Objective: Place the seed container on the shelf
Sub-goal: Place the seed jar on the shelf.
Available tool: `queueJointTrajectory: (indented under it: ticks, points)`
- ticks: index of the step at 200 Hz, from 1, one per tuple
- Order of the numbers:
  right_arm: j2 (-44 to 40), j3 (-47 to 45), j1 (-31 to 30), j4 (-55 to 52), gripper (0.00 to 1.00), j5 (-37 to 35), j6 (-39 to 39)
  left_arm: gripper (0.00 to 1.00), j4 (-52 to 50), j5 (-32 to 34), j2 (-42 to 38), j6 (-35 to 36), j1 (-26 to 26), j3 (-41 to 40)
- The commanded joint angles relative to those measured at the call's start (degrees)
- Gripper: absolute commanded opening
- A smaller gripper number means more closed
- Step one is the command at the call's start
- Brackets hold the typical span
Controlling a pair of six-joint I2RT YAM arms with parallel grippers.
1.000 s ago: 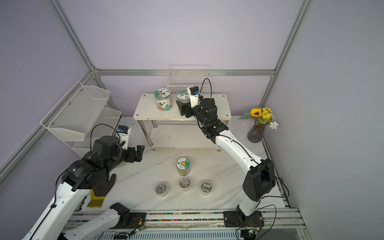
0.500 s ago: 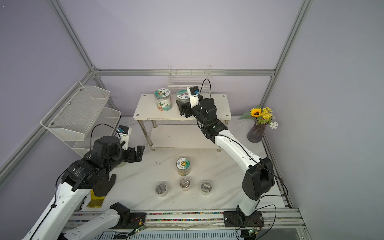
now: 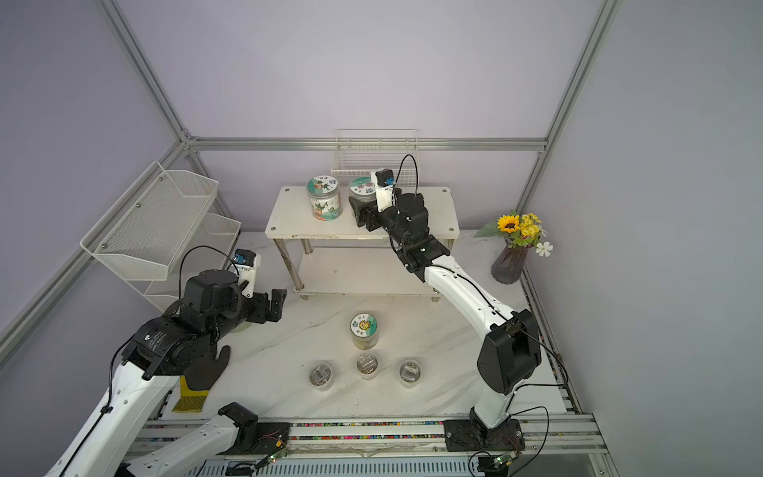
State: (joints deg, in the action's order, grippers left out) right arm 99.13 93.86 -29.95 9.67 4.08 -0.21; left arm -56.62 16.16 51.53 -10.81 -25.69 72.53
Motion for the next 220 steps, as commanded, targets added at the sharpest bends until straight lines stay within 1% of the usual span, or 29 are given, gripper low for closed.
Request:
queueJointTrajectory:
  ticks: [1, 85, 124, 220]
  points:
    - [1.2, 1.7, 0.6, 0.4, 0.82, -0.7, 0.2, 1.0, 1.1, -0.1, -0.1, 1.1, 0.6, 1.7]
    - [1.1, 1.2, 0.7, 0.4, 0.86, -0.7, 0.3, 1.0, 1.2, -0.5, -0.3, 1.4, 0.9, 1.6]
    - [0.7, 0.7, 0.7, 0.4, 0.9, -0.9, 0.4, 1.0, 1.2, -0.5, -0.2, 1.6, 1.0, 1.6]
    - [0.0, 0.6, 0.7, -0.4, 0.96, -0.1, 0.3, 1.0, 1.1, -0.6, -0.4, 1.5, 1.1, 1.6]
